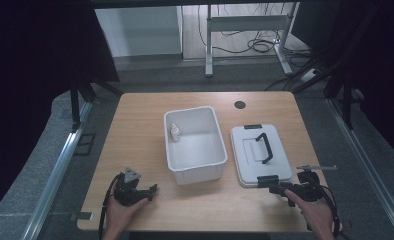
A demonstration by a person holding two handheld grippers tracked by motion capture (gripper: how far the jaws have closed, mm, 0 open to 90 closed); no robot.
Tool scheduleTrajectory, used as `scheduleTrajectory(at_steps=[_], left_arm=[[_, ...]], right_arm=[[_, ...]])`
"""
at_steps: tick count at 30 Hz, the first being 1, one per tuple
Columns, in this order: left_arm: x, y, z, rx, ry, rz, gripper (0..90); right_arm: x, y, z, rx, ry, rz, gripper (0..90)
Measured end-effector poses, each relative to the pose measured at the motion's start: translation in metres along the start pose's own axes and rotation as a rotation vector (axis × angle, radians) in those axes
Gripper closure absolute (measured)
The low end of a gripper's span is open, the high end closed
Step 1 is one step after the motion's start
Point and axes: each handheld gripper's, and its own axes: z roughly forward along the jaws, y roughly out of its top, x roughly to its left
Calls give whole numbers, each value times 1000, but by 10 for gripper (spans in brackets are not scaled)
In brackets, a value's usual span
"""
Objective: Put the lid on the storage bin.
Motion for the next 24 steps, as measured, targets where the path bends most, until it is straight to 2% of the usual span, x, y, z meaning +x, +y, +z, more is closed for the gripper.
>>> scheduleTrajectory(at_steps=[6,15,24], left_arm=[[-1,-1,-1,0,5,-3,135],[-1,-2,-2,1,5,-4,134],[-1,-2,-2,2,5,-4,129]], right_arm=[[-2,7,4,8,-13,-8,387],[11,8,7,19,-20,-24,387],[6,9,9,27,-22,-5,387]])
